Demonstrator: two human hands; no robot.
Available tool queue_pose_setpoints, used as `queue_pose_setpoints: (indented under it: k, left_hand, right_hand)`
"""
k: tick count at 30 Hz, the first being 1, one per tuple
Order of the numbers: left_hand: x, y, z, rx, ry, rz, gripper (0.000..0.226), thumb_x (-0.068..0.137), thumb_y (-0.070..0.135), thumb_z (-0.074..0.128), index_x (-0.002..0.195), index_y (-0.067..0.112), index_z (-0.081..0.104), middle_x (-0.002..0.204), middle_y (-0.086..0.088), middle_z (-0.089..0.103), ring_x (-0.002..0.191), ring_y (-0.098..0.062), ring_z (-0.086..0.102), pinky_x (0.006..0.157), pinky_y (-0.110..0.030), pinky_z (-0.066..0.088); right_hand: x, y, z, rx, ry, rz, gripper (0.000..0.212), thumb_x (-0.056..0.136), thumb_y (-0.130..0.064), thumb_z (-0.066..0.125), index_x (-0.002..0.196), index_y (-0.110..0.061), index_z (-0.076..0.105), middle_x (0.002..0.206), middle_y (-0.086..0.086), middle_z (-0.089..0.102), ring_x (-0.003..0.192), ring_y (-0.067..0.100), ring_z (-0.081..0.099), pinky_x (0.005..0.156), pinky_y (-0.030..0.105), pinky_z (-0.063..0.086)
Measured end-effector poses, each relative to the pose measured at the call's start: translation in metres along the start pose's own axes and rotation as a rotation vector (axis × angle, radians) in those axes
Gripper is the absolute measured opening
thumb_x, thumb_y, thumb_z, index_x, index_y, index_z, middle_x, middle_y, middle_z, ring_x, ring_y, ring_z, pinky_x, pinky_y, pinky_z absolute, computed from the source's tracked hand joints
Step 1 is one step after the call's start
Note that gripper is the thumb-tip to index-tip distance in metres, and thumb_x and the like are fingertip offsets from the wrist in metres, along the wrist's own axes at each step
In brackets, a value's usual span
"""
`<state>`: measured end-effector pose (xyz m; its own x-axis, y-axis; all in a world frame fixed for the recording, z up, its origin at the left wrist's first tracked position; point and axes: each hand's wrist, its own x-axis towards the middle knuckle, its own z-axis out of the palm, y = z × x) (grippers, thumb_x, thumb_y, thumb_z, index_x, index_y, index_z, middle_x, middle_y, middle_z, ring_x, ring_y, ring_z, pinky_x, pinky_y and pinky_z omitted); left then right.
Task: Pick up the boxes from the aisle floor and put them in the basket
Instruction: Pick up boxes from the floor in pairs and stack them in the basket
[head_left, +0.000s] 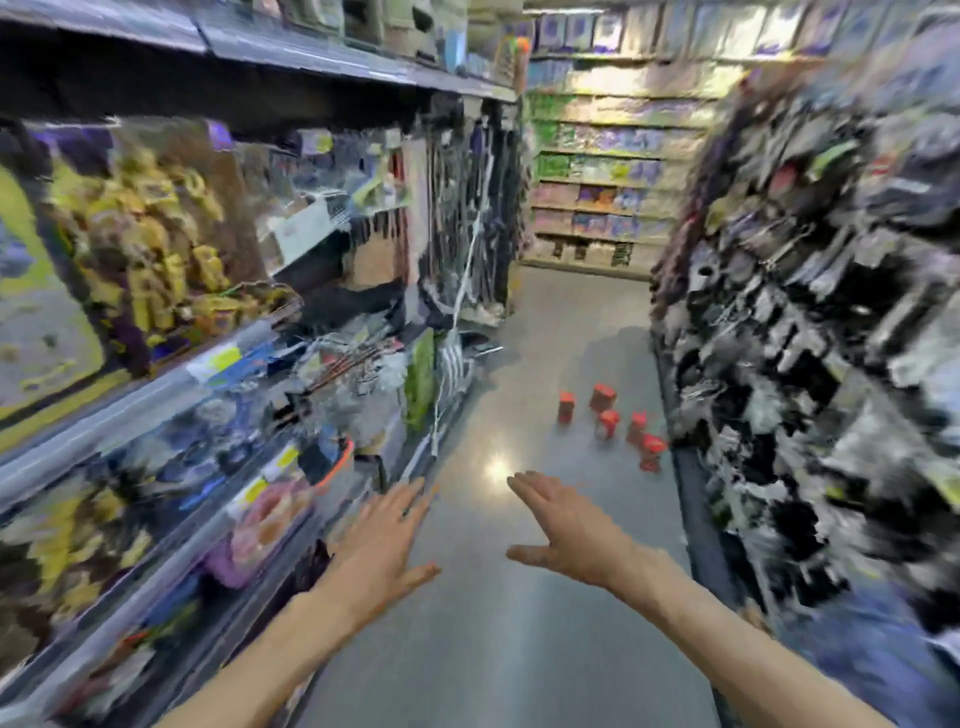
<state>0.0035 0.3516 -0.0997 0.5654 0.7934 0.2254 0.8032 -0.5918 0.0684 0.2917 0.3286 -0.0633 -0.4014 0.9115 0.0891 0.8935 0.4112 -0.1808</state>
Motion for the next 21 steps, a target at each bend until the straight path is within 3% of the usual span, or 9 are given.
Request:
queue_pose_setpoints:
  k: [3, 9, 16, 21]
  left_hand:
    - [0.089, 0.024, 0.012, -0.013, 0.012, 0.071, 0.095, 0.076, 0.067, 0.062, 0.150, 0.015, 0.035, 0.152, -0.010, 0.042, 0.138, -0.029, 0.042, 0.110, -0.046, 0.037]
    - [0.243, 0.033, 0.038, -0.063, 0.034, 0.126, 0.090, 0.081, 0.064, 0.059, 0.152, 0.017, 0.029, 0.156, -0.010, 0.034, 0.142, -0.028, 0.034, 0.114, -0.044, 0.032]
    - [0.417, -0.002, 0.089, -0.082, 0.017, 0.188, 0.089, 0.085, 0.060, 0.060, 0.155, 0.020, 0.021, 0.161, -0.007, 0.024, 0.148, -0.028, 0.021, 0.118, -0.044, 0.023]
    - [0.560, -0.046, 0.120, -0.125, -0.007, 0.198, 0.086, 0.088, 0.061, 0.056, 0.156, 0.022, 0.018, 0.163, -0.005, 0.019, 0.149, -0.026, 0.017, 0.119, -0.044, 0.018]
  right_hand:
    - [0.011, 0.077, -0.028, -0.048, 0.022, 0.072, 0.089, 0.086, -0.058, 0.062, 0.153, -0.015, 0.023, 0.159, 0.007, 0.025, 0.145, 0.025, 0.024, 0.114, 0.034, 0.022]
    - [0.060, 0.211, -0.055, -0.089, 0.064, 0.141, 0.090, 0.084, -0.061, 0.062, 0.150, -0.011, 0.029, 0.155, 0.010, 0.034, 0.142, 0.027, 0.032, 0.116, 0.036, 0.026]
    - [0.158, 0.338, -0.057, -0.099, 0.096, 0.201, 0.088, 0.083, -0.059, 0.063, 0.150, -0.012, 0.031, 0.154, 0.007, 0.036, 0.141, 0.025, 0.033, 0.116, 0.035, 0.027]
    - [0.248, 0.443, -0.060, -0.096, 0.069, 0.272, 0.094, 0.078, -0.073, 0.047, 0.152, -0.020, 0.027, 0.155, 0.001, 0.035, 0.142, 0.021, 0.031, 0.115, 0.036, 0.029]
